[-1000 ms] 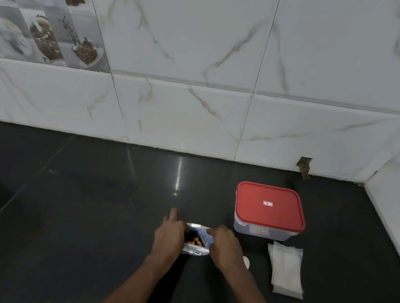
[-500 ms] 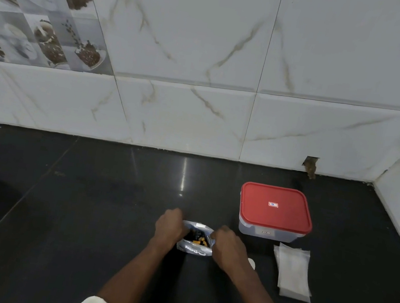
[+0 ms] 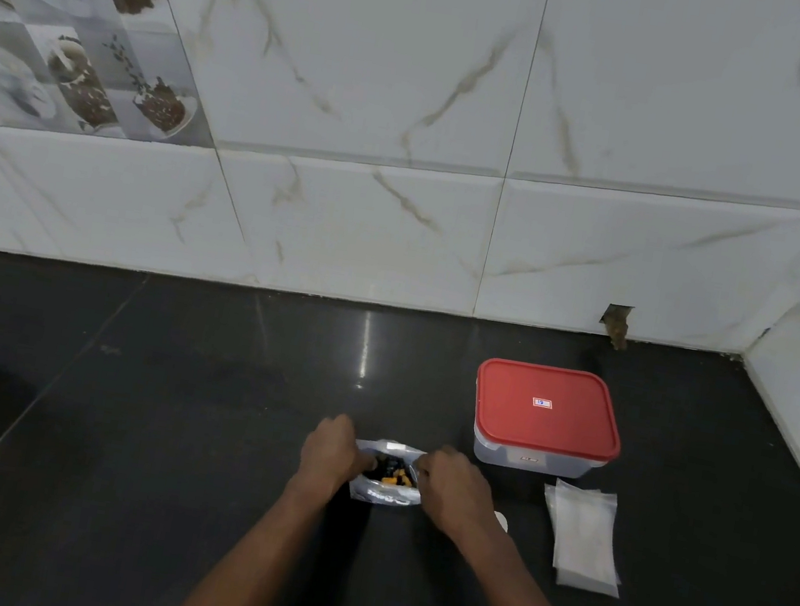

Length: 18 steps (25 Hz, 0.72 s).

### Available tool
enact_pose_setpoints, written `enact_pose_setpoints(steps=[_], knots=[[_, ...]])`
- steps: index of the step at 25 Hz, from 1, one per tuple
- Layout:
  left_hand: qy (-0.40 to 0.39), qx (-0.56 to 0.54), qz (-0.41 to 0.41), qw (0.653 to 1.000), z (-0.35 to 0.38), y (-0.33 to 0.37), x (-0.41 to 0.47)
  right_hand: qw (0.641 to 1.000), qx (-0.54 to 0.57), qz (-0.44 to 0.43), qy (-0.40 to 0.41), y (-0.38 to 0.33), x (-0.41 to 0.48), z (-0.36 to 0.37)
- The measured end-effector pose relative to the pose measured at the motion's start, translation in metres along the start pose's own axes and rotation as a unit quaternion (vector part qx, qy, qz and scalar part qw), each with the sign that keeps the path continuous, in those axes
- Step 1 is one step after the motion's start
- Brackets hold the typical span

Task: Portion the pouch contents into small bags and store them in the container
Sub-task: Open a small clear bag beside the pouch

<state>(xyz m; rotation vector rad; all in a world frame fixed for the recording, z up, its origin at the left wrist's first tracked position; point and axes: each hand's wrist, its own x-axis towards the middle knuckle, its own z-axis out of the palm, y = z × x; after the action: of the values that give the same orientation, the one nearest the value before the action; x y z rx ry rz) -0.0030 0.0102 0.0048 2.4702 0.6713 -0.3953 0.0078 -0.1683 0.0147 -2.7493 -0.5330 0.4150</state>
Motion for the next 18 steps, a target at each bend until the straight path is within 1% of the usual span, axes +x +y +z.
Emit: enact_pose_setpoints(steps=[2,5,9,10,14,16,18], knots=[[-0.006,-0.045,-0.01,0.999,0.011,-0.004,-0.011,1.0,0.001,-0.005,0.002,-0.005,0.0,0.001],[-0.04,-0.097,-0.008,0.994,0.027,-0.007,-0.026,1.0,0.014,0.001,-0.002,-0.01,0.002,0.005],[-0.077,-0.102,0.018,0.992,0.019,-0.015,-0.022,0.999,0.024,0.031,-0.027,-0.008,0.004,0.006],[-0.068,-0.089,0.032,0.993,0.015,-0.015,-0.021,0.999,0.028,0.03,-0.035,-0.008,0.004,0.005],[0.021,-0.034,0.115,0.993,0.005,-0.004,-0.014,0.998,0.063,-0.004,-0.024,-0.009,0.003,0.0],[0.05,0.008,0.131,0.99,0.0,0.003,-0.011,0.998,0.05,-0.003,-0.037,-0.008,-0.002,0.001],[0.07,0.033,0.13,0.989,-0.001,0.006,-0.009,0.997,0.037,0.012,-0.062,-0.007,-0.006,0.002]])
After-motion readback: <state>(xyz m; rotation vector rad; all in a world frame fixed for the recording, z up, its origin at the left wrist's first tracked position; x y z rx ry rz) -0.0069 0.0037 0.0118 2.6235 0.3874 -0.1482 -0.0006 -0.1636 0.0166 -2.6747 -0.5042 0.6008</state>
